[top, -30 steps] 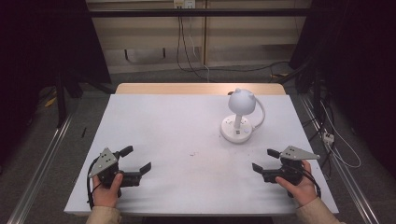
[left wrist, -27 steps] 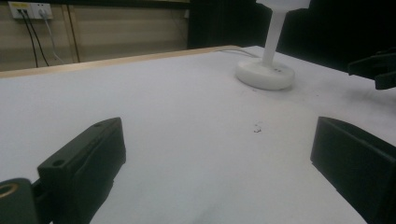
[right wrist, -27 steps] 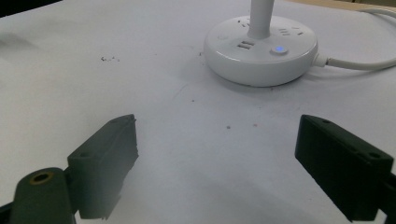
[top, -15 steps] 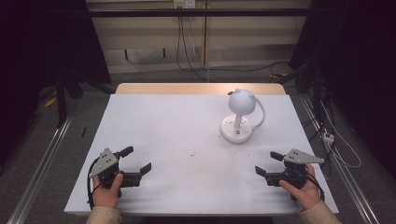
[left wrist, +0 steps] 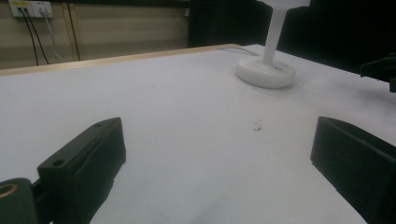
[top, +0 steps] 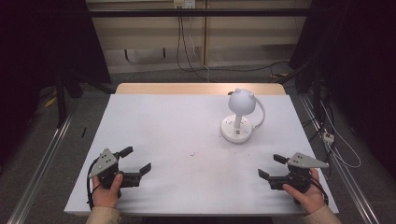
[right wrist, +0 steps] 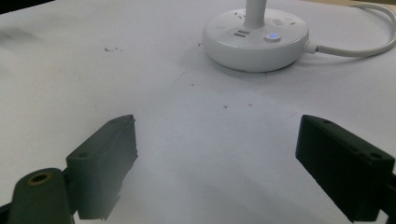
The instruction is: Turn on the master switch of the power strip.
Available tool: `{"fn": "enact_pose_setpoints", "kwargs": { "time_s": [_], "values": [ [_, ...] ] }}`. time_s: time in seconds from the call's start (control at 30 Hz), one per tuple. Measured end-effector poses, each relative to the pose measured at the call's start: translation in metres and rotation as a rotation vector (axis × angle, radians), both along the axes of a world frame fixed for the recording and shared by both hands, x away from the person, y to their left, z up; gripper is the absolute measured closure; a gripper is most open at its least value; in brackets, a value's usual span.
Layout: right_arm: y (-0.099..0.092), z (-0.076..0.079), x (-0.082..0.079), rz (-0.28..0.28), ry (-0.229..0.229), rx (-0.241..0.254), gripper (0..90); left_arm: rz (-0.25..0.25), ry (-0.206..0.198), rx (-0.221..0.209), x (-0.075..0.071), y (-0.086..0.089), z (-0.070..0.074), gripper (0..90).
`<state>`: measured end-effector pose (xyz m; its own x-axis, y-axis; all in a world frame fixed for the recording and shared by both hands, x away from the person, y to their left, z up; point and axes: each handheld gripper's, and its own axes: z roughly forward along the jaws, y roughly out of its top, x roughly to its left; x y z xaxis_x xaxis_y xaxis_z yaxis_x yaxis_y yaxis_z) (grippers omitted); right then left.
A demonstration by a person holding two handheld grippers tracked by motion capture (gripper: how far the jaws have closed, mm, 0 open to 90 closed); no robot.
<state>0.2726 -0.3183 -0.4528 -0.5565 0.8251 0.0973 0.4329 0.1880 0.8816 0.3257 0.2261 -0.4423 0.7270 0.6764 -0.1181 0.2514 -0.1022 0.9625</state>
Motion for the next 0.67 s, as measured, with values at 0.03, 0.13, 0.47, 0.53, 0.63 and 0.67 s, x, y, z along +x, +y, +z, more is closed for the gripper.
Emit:
{"fn": "enact_pose_setpoints", "kwargs": {
  "time_s": [0.03,0.13,0.47,0.53,0.63,0.67],
  "values": [
    [-0.0006,-0.0004,-0.0006,-0.004,0.003,0.004,12.2,0.004,0.003,-0.003,-0.0004,-0.0004,-0.0001,2.9],
    [-0.0028,-0.0009,-0.0027,-0.007,0.004,0.0,12.2,0.003,0.002,-0.002,-0.0005,-0.0004,-0.0001,2.9],
    [-0.0065,-0.0015,-0.0046,-0.016,0.007,0.0,11.8,0.002,0.005,0.003,0.0003,-0.001,-0.0006,2.9],
    [-0.0067,-0.0019,-0.0039,-0.017,0.008,-0.002,11.8,0.002,0.006,0.003,0.0004,-0.0011,-0.0006,2.9],
    [-0.0066,-0.0028,-0.0026,-0.017,0.014,-0.003,11.4,0.002,0.008,0.005,0.0009,-0.0017,-0.0006,2.9],
    [-0.0067,-0.0032,-0.002,-0.016,0.015,-0.005,11.4,0.003,0.012,0.009,0.0011,-0.0019,-0.0005,2.9]
  ]
}}
